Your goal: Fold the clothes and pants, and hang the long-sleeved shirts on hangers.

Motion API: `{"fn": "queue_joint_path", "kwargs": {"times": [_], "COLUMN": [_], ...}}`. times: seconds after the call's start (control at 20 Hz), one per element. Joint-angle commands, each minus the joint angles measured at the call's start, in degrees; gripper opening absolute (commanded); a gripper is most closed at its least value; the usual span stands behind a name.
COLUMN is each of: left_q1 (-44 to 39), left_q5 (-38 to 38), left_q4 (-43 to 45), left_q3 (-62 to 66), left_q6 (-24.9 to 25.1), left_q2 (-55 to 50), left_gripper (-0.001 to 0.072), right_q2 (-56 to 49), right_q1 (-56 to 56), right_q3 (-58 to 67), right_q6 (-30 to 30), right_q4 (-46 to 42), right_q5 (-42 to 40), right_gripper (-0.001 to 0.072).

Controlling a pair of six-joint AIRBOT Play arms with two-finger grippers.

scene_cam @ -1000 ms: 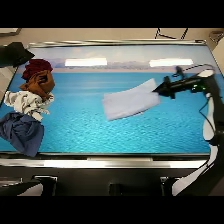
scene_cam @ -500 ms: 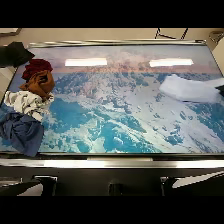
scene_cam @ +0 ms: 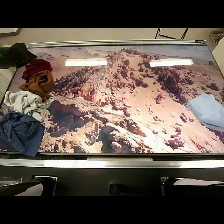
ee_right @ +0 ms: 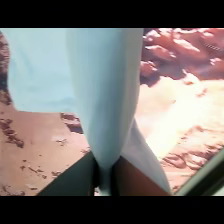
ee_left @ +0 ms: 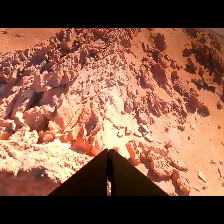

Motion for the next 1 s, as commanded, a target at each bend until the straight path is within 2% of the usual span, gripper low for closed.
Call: {"fn": "queue_joint_path", "kwargs": {"times": [0.0,0.15,0.25,0.75,0.8,0.85,0.95], "left_q1": [0.00,0.00,0.00,0.00,0.00,0.00,0.00], "left_q5": [0.00,0.00,0.00,-0.02,0.00,0.00,0.00], "left_q4": [0.02,0.02,0.02,0.00,0.00,0.00,0.00], "left_q3": [-0.02,-0.02,-0.02,-0.02,-0.02,-0.02,0.00], "left_q6": [0.02,0.00,0.00,0.00,0.00,-0.02,-0.02], "left_q2": [-0.17,-0.17,-0.17,-0.17,-0.17,-0.17,-0.17], "left_gripper": [0.0025,0.0025,0.0025,0.0025,0.0025,0.0025,0.0025], "right_q2": [6.58,13.09,14.64,14.64,14.64,14.73,15.67], "right_q1": [-0.74,-0.76,-0.76,-0.74,-0.74,-0.74,-0.74], "right_q3": [-13.70,-29.99,-36.37,-41.00,-41.03,-41.03,-40.61], "right_q6": [1.46,2.29,2.25,1.84,1.84,1.84,1.64], "right_q4": [-11.58,-18.93,-21.27,-25.79,-25.81,-25.90,-26.16], "right_q5": [-0.57,-8.94,-12.57,-13.03,-12.85,-12.48,-11.67], "right_gripper": [0.0042,0.0043,0.0043,0.0046,0.0077,0.0182,0.0631]}}
